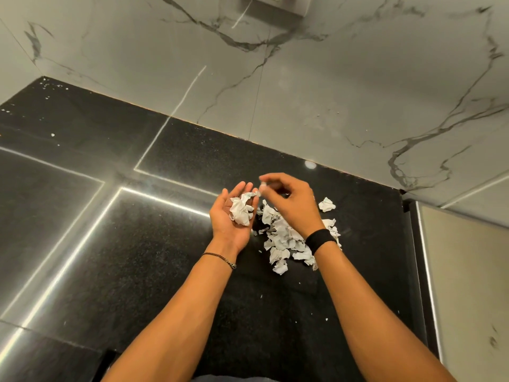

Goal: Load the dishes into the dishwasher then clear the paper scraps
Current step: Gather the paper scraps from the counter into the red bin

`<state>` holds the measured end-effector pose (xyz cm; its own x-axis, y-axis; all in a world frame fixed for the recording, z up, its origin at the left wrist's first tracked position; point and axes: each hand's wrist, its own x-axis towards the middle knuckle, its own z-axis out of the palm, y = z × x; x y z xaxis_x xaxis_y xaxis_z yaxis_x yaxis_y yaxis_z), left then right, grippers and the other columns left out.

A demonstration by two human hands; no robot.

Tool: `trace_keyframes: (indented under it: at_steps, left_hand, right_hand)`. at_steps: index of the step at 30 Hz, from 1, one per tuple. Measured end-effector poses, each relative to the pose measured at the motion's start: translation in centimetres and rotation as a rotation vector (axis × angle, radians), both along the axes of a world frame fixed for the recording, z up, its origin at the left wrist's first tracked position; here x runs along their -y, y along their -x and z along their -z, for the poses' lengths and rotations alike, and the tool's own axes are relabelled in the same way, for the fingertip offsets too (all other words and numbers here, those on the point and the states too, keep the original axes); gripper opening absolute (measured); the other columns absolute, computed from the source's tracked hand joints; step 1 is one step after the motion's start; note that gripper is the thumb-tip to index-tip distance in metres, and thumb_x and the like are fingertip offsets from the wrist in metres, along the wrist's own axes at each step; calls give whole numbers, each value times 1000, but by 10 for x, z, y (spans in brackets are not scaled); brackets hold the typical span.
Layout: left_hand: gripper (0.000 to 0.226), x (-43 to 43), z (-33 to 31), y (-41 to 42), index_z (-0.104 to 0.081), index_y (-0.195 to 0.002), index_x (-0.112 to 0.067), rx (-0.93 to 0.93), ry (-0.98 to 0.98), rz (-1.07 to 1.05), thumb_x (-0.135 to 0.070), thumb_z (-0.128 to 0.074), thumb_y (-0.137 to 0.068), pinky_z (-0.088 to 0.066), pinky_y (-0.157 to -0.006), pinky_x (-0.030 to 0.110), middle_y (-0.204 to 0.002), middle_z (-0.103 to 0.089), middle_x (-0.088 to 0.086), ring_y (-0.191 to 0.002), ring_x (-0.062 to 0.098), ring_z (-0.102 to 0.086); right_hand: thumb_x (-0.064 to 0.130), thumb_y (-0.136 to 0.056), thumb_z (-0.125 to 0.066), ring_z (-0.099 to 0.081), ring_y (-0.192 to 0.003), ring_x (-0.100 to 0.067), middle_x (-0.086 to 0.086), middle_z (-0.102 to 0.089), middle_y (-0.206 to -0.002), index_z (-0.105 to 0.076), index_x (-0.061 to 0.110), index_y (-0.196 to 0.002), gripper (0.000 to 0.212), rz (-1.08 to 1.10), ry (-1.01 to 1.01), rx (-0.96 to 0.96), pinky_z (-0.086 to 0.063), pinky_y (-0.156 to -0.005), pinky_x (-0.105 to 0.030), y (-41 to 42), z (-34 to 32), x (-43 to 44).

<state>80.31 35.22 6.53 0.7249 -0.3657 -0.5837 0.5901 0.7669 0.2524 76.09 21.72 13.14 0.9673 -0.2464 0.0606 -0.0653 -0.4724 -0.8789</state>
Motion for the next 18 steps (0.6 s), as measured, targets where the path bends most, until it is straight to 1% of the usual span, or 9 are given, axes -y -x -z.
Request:
trace_keyframes:
  at_steps: [2, 5, 7, 9, 10, 12, 13, 15, 18]
  left_hand:
    - [46, 1, -3, 2, -61, -135, -3, 13, 9, 7, -36, -43, -106, -44, -114, 43, -134, -66, 20, -125, 32, -63]
    - [45, -2, -4, 4, -61, -134, -3, 18, 55, -12, -33, -42, -107, -50, -107, 42, -132, -67, 19, -121, 33, -66]
    - [44, -7, -4, 4, -62, -132, -2, 19, 72, -24, -31, -42, -107, -48, -110, 42, -132, -67, 19, -123, 34, -65]
    - [43, -10, -2, 4, -63, -131, -1, 19, 76, -26, -31, -42, -107, -46, -112, 42, -133, -66, 19, -125, 34, -63]
    - [43, -11, -1, 4, -63, -131, -1, 17, 74, -26, -31, -42, -107, -46, -112, 42, -133, -66, 19, -125, 34, -63]
    - [44, -13, 0, 5, -63, -130, -1, 15, 74, -24, -31, -42, -107, -48, -110, 42, -133, -67, 18, -125, 34, -63]
    - [44, -14, 1, 5, -64, -130, -1, 16, 71, -22, -31, -43, -107, -48, -109, 42, -132, -67, 18, -125, 34, -63]
    - [44, -15, 2, 6, -64, -130, -1, 15, 61, -27, -32, -43, -106, -47, -111, 42, -132, -67, 18, -125, 34, -63]
    - [43, -15, 2, 6, -65, -127, -1, 8, 41, -33, -31, -43, -106, -47, -111, 42, -131, -68, 18, -125, 33, -64]
  right_hand:
    - [26, -94, -71, -71, -94, -3, 10, -76, -96, -74, 24, -114, 20, -118, 4, -54, -56, -84, -20, 3, -2, -6]
    - [26, -95, -69, -70, -91, -5, 11, -75, -95, -75, 24, -109, 16, 13, 65, -37, -59, -85, -32, 5, 9, 1]
    - [32, -91, -71, -66, -90, -7, 12, -73, -93, -73, 27, -108, 18, 32, 261, -97, -57, -84, -37, 7, 22, 6]
    - [44, -85, -74, -61, -94, -14, 10, -71, -96, -71, 29, -110, 29, -84, 584, -217, -53, -84, -39, 13, 36, 8]
    - [46, -84, -74, -59, -95, -17, 9, -71, -96, -70, 29, -109, 31, -125, 712, -256, -50, -83, -39, 18, 44, 6]
    - [37, -86, -73, -58, -93, -21, 7, -69, -92, -70, 28, -102, 19, -133, 843, -212, -46, -76, -39, 26, 55, 3]
    - [30, -86, -72, -58, -91, -22, 7, -69, -89, -71, 27, -98, 12, -112, 860, -171, -45, -74, -38, 30, 58, 2]
    - [26, -87, -71, -58, -87, -20, 9, -69, -86, -72, 27, -94, 7, -30, 818, -93, -43, -73, -38, 37, 61, 1]
    - [26, -89, -71, -58, -91, -14, 12, -70, -91, -72, 27, -93, 4, 152, 582, 44, -46, -78, -36, 40, 52, 1]
